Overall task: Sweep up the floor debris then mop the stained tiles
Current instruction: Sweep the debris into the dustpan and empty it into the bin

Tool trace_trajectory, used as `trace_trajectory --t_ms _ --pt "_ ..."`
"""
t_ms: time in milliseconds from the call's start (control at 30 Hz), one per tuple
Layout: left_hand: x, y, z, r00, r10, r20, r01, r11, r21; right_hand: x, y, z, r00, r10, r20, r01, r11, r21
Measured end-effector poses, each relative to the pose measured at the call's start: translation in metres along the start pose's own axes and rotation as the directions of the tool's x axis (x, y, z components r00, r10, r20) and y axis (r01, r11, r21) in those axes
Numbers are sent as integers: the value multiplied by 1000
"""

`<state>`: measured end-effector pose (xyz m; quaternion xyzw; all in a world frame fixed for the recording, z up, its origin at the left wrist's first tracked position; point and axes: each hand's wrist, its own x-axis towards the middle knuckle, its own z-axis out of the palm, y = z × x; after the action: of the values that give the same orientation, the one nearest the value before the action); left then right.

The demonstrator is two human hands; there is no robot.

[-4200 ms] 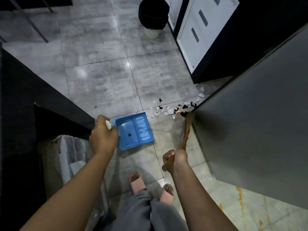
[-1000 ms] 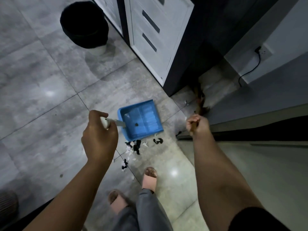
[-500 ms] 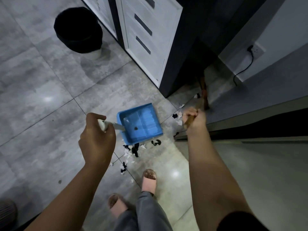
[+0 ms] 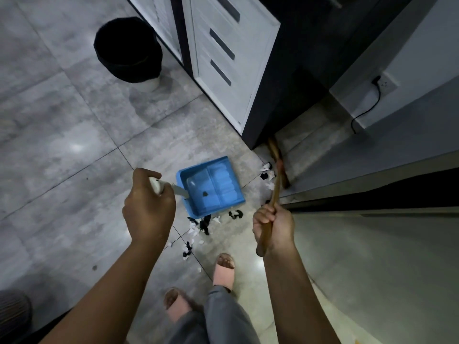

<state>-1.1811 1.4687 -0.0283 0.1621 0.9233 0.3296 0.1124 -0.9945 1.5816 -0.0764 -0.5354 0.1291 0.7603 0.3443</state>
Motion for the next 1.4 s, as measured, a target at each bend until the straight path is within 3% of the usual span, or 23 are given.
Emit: trace_trajectory --t_ms 167,300,400,633,767,933,1200,1400 --pt "-6 -4 -12 999 -1 -33 0 1000 -19 13 -28 19 998 -62 -4 62 998 -7" --pt "-17 -15 -29 998 -11 -63 9 999 -44 41 -44 4 1000 -25 3 25 1000 -7" --pt "-26 -23 -44 998 -25 -65 22 999 -50 37 -21 -28 999 41 12 -40 996 -79" --pt "-72 -61 -97 993 -65 -102 59 996 -68 -28 66 -100 977 205 65 -202 978 -54" --pt "-110 -98 -131 982 -125 -145 112 989 -92 -79 103 -129 969 234 79 -227 970 -86" --pt "-144 -139 -171 959 -215 -187 199 975 -98 -131 132 -147 971 230 62 -206 940 -271" --pt "-191 -185 -194 881 -368 -297 371 927 -49 -82 134 -79 966 257 -19 -202 710 -674" --pt "-228 -204 -185 793 -486 -368 498 865 -67 -55 135 -108 944 313 -101 -261 528 -808"
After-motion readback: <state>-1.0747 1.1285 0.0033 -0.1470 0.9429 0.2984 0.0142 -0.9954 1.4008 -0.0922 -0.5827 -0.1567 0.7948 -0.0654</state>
